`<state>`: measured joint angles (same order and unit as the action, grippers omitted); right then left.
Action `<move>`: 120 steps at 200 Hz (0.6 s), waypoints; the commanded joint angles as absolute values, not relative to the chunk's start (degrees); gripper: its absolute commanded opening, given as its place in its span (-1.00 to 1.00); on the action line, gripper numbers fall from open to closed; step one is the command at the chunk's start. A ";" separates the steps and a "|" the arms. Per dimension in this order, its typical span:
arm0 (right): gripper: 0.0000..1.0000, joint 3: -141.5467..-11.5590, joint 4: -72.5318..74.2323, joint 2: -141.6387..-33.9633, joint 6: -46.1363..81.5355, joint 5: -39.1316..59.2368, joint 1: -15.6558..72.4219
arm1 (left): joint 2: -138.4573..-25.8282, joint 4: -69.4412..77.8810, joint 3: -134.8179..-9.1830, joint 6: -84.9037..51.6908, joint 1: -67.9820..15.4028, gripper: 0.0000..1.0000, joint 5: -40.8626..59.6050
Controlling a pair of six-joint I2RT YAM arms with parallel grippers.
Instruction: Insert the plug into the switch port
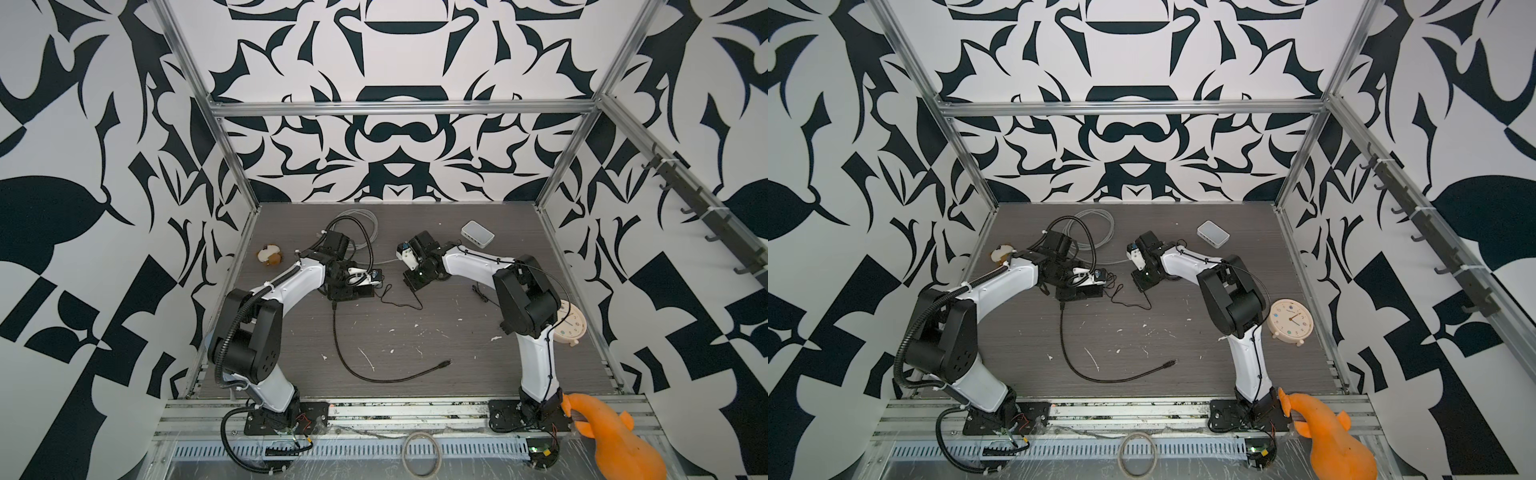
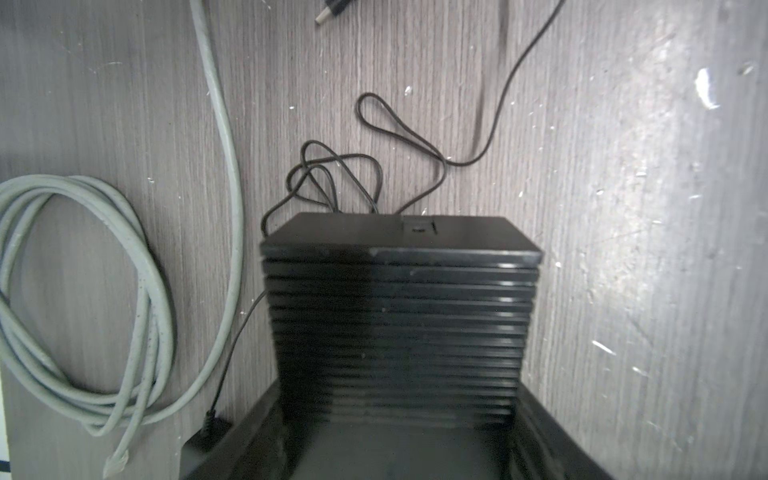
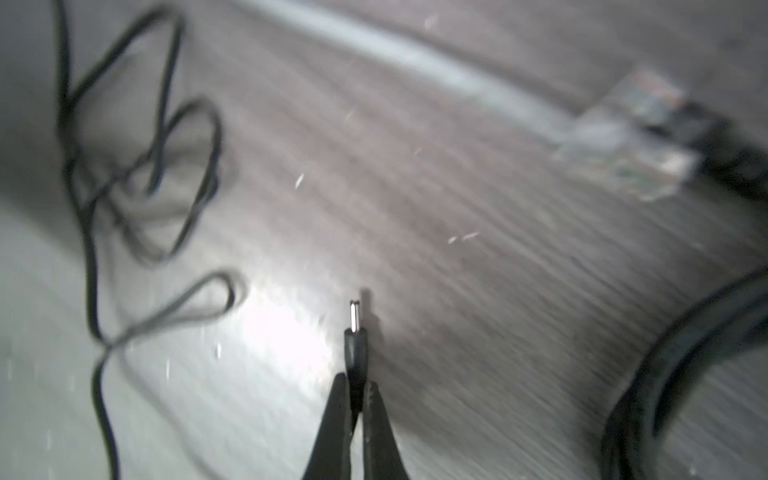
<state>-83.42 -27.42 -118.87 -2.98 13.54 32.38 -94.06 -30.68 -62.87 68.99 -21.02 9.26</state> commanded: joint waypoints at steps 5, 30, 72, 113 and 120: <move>-1.00 -85.32 -32.44 -114.26 -16.91 23.39 31.39 | -92.45 -33.75 -64.86 69.79 -20.85 -0.13 12.14; -1.00 -85.17 -32.00 -112.98 -22.11 28.18 30.52 | -92.61 -33.32 -64.51 69.80 -20.87 -0.13 13.98; -1.00 -86.02 -32.16 -112.39 -31.36 32.61 30.50 | -92.99 -33.23 -64.69 69.71 -21.43 -0.13 15.05; -1.00 -85.60 -33.38 -111.35 -39.43 38.65 30.51 | -92.66 -33.00 -64.08 69.61 -21.44 -0.13 15.10; -1.00 -85.76 -33.48 -111.36 -40.28 39.99 30.65 | -92.72 -32.79 -63.82 69.53 -21.43 -0.13 15.23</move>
